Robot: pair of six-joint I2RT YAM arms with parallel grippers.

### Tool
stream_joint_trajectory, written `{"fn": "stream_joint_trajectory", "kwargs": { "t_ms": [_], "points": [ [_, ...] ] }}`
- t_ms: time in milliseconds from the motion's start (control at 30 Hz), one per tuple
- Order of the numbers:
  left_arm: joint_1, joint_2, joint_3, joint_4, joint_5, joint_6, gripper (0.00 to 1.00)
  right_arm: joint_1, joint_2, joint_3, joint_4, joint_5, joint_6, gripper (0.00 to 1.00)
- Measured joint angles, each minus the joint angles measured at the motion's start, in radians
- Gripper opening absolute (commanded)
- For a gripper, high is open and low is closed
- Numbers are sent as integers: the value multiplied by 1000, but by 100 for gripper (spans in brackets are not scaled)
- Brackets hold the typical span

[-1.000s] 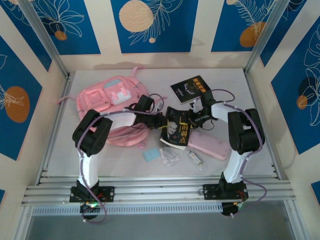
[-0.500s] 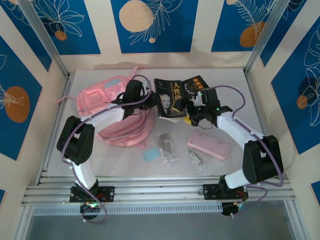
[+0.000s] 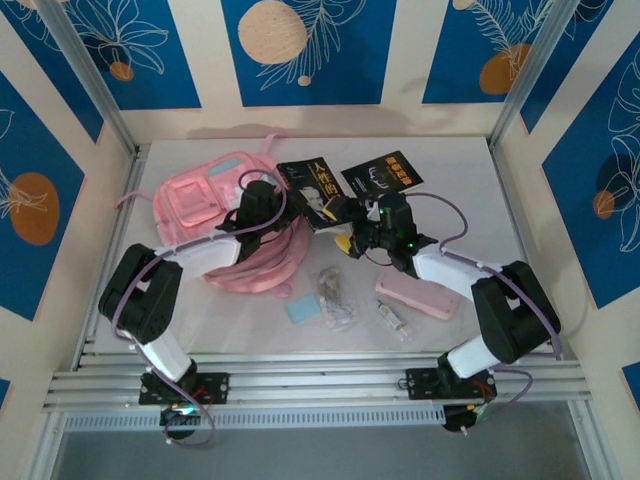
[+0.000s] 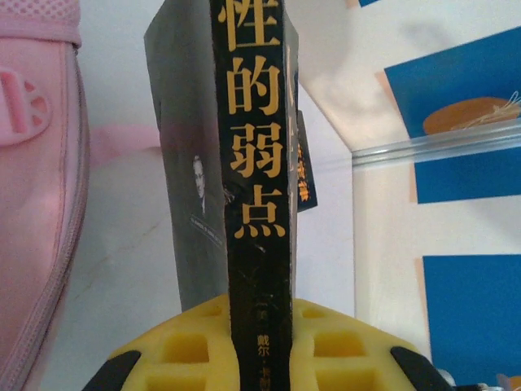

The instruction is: Pack books, pencil case, and school supplies into a backpack

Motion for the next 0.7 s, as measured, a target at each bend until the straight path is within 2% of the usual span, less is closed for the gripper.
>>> {"fn": "stream_joint_trajectory", "kwargs": {
  "t_ms": [233,367,467,633,667,700],
  "points": [
    [-22,-29,-83,141,-61,-89,0,46,91,2,169,11,135,100],
    [-28,-45,-113,195,-69,-126,0,43,134,2,252,21,187,90],
    [-34,-78,-147,205,-68,-141,0,7,163,2,305,20,208,70],
    [-35,-144,-213,212,-92,-166,2,-27,176,4,322,-1,215,15],
    [-33,-153,-220,209,-94,-164,10,-27,176,8,322,-5,210,6],
    [-32,-159,-225,204,-98,-164,24,-27,175,17,317,-13,201,0]
  ]
}}
